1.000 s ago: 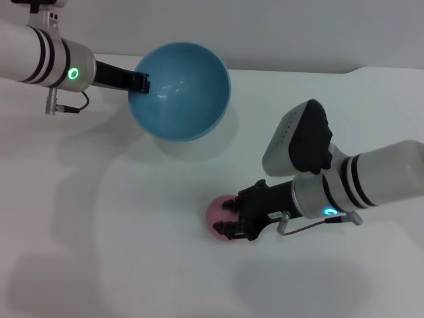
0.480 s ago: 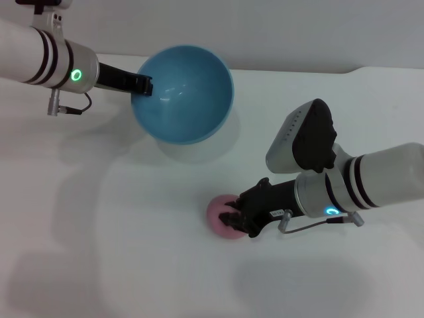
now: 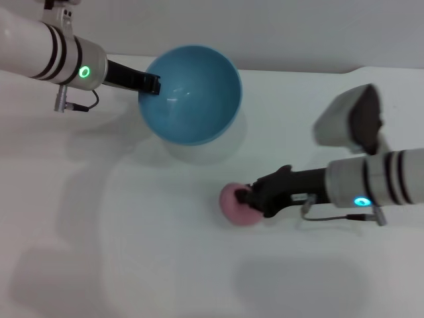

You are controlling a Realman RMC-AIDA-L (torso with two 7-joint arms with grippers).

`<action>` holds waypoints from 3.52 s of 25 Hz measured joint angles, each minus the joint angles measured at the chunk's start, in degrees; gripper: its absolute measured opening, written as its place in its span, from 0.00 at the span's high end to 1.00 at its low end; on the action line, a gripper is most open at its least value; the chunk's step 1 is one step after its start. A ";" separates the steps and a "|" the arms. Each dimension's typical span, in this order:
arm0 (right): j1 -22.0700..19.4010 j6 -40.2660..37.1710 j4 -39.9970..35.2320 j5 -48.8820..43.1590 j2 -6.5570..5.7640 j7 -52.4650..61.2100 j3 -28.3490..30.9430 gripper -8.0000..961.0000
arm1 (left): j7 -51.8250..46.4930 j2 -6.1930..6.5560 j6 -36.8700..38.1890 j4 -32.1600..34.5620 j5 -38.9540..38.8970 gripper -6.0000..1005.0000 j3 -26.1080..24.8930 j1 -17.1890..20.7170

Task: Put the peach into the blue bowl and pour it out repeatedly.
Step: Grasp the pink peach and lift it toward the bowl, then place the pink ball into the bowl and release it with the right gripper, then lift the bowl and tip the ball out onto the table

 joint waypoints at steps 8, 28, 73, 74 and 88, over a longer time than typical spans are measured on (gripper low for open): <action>-9.20 -23.01 -3.10 -0.19 -0.23 -13.86 26.11 0.94 | -0.10 -0.01 0.77 -0.17 0.00 0.99 3.38 -0.71; -3.58 -34.86 -1.99 -3.55 0.04 -18.94 42.08 0.95 | -0.24 -0.84 8.25 -3.45 -9.86 0.99 19.95 -6.23; -9.26 -33.06 -11.57 -11.04 0.22 -6.61 39.98 0.57 | -1.63 -0.56 6.75 -3.51 -10.71 0.99 22.04 -9.50; -9.29 -33.17 -11.44 -10.09 0.22 -6.59 41.51 0.57 | -1.59 -0.56 6.54 -3.59 -10.72 0.99 22.04 -9.49; -13.42 -31.20 -1.80 -10.95 -3.58 2.72 64.18 0.56 | -1.08 -0.69 -20.65 -3.83 -14.33 1.00 28.37 -1.17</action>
